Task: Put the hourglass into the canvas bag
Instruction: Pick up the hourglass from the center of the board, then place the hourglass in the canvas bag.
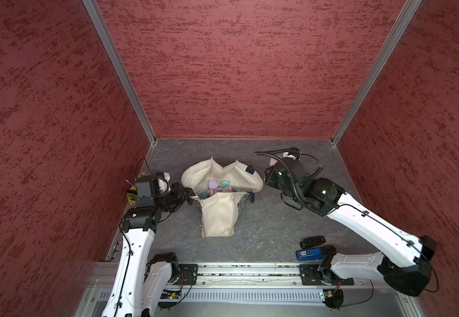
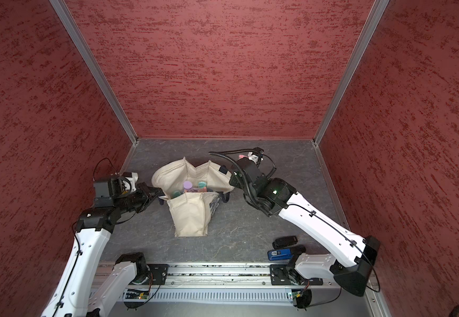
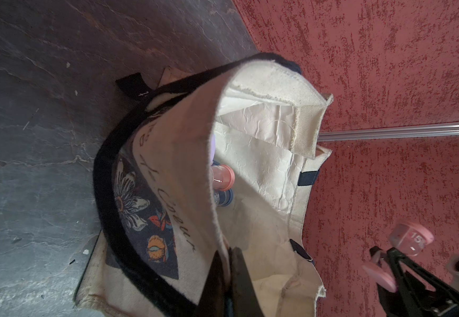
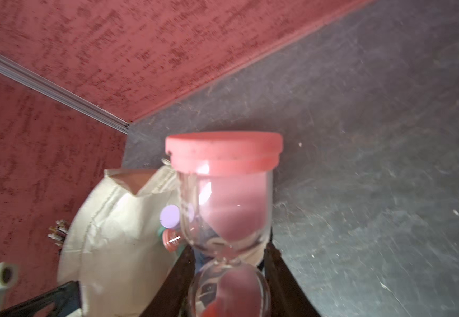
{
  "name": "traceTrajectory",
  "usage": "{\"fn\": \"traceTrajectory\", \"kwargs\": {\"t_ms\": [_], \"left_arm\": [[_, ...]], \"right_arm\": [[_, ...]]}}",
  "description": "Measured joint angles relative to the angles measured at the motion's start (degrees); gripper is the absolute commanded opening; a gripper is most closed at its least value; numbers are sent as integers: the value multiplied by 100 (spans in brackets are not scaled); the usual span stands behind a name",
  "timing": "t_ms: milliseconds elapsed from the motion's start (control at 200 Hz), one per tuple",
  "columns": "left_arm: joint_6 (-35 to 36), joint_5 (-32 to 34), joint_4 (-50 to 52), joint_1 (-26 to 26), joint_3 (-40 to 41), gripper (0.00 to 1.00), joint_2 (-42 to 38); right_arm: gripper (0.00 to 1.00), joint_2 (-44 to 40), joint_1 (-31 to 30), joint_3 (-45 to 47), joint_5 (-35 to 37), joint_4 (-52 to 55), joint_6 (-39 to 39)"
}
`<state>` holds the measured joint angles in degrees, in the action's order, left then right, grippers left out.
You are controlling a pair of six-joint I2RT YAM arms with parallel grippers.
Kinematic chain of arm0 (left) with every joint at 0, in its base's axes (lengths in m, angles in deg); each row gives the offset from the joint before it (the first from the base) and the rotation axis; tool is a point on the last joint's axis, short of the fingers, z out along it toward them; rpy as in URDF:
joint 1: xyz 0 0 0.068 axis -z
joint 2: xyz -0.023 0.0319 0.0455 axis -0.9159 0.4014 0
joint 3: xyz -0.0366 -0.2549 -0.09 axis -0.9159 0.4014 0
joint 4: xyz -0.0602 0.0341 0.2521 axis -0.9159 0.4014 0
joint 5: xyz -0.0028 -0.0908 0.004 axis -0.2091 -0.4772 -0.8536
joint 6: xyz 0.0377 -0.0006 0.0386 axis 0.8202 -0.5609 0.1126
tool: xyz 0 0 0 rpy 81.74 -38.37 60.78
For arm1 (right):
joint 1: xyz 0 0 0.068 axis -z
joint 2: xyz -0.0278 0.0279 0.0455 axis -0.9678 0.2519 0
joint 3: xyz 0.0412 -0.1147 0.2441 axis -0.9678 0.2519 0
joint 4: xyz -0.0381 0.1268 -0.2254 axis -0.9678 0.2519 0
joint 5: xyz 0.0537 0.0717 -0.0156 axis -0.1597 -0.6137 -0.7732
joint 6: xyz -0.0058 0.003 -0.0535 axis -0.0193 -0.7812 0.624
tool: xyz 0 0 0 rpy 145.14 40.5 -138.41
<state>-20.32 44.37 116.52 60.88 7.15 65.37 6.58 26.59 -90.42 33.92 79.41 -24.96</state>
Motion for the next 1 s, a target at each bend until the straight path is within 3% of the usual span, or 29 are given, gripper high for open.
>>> {"fn": "traceTrajectory", "kwargs": {"t_ms": [471,741,1002], "left_arm": [[17,-2,-15,103,0,0,31],[55,4,-13,129,-4,0,28],[66,22,20,138,-48,0,35]], "right_arm": [[0,2201,-557,-2428,-951,-195,1432],[0,2876,-599,-2577,-1611,70,1904],[0,3440,-627,-2959,-1818,402,2177]]}}
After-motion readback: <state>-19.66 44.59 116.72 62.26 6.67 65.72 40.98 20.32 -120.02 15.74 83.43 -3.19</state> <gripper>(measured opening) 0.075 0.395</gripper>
